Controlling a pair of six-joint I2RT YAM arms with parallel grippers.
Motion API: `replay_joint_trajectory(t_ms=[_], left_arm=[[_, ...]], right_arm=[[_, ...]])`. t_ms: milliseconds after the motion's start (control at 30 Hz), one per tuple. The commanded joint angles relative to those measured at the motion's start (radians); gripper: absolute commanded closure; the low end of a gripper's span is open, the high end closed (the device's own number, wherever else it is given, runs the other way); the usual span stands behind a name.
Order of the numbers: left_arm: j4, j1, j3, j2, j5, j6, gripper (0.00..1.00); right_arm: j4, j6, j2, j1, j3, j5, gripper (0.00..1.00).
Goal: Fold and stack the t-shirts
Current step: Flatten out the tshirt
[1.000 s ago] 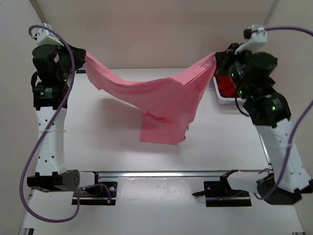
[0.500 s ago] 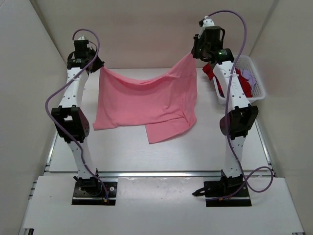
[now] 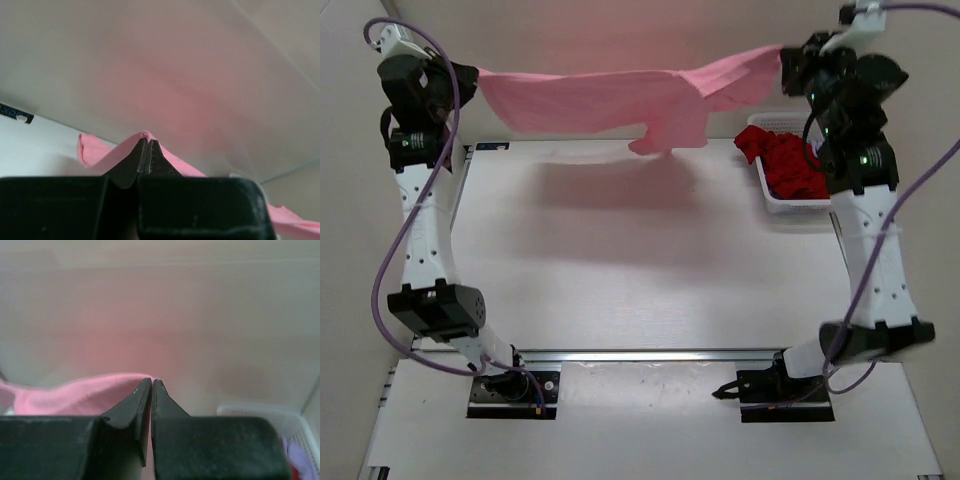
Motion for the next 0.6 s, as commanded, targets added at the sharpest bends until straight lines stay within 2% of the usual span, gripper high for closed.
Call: replay_joint_trajectory(t_ms=[0,100,167,300,400,500,567], left_arm=[[0.055,-0.047,-0.231,-0.137,-0.064,0.065,1.0],[0.135,-0.08,-0.587,-0.304,-0.158,0.106,1.0],[0.152,-0.081,-0.728,-0.394,-0.208,0.125,1.0],[0.091,-0.055,-0.973,-0.495,-0.204,0.102,1.0],[0.059,-0.031,-1.157,-0.57,-0.175,0.074,1.0],[0.05,-0.014,-1.336,-0.652,-0.162,0.068,1.0],[0.038,-0.026,-1.399,-0.708,-0.146,0.071,1.0]], right_arm=[[0.104,0.032,-0.134,0.009,-0.375,0.002,1.0],[0.109,0.06,-0.293,0.027,-0.726,0.025,1.0],[0.103,0.094,-0.39,0.031,-0.891,0.011,1.0],[0.062,0.158,-0.516,0.027,-1.186,-0.029,1.0],[-0.041,0.193,-0.602,0.078,-1.329,0.03,1.0],[-0.154,0.243,-0.663,0.089,-1.391,-0.016,1.0],[-0.266,0.279,-0.698,0.125,-1.411,-0.064,1.0]])
